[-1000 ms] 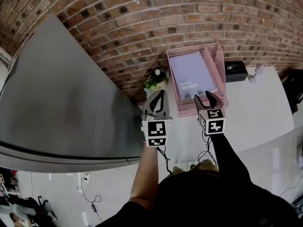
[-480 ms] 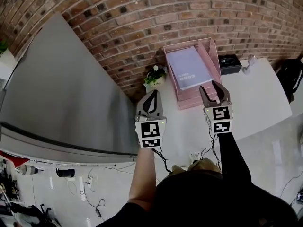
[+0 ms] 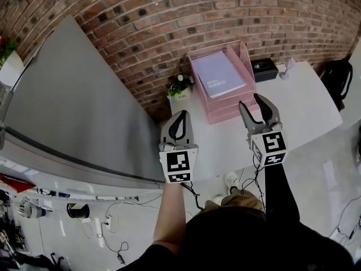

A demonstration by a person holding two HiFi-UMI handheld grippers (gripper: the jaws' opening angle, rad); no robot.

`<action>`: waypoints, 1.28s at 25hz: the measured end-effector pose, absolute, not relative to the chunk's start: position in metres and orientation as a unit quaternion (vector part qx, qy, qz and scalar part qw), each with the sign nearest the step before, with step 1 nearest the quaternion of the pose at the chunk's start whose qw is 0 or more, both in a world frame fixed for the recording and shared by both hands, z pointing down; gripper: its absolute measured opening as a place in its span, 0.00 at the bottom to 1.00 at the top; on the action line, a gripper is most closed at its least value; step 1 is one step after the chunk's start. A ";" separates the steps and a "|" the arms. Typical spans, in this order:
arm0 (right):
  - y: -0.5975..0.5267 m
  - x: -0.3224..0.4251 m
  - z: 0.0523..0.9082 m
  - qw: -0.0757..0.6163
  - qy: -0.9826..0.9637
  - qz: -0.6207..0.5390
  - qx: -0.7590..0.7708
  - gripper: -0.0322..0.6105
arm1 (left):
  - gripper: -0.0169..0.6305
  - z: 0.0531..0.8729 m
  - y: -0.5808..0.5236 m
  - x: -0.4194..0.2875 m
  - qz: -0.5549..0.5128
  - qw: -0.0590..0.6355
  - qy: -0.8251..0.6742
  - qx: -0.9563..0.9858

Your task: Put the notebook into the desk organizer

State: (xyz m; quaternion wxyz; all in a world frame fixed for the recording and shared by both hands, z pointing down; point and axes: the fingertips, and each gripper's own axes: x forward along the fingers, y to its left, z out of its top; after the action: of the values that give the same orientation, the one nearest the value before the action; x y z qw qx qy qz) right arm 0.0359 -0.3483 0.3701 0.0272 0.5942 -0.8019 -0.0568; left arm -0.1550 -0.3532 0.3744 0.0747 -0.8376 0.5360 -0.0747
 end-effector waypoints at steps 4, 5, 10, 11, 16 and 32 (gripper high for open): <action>-0.333 0.039 0.373 0.030 -0.790 -0.057 0.610 0.20 | 0.04 0.372 -0.340 -0.151 -0.069 0.074 0.530 -0.842; -0.330 0.039 0.375 0.030 -0.789 -0.055 0.611 0.16 | 0.04 0.372 -0.337 -0.150 -0.068 0.074 0.528 -0.843; -0.320 0.033 0.379 0.030 -0.792 -0.051 0.608 0.05 | 0.04 0.374 -0.327 -0.150 -0.066 0.072 0.528 -0.844; -0.319 0.032 0.380 0.030 -0.793 -0.050 0.606 0.05 | 0.04 0.374 -0.326 -0.151 -0.065 0.071 0.528 -0.844; -0.312 0.029 0.380 0.032 -0.794 -0.052 0.604 0.05 | 0.04 0.376 -0.320 -0.150 -0.064 0.069 0.527 -0.845; -0.298 0.040 0.382 0.034 -0.792 -0.056 0.607 0.05 | 0.04 0.373 -0.312 -0.135 -0.058 0.071 0.518 -0.850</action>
State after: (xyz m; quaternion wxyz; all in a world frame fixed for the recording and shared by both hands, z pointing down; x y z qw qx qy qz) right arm 0.0398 -0.2980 0.3823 0.0339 0.6072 -0.7919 -0.0557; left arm -0.1349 -0.3117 0.3731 0.0707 -0.8504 0.5181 -0.0582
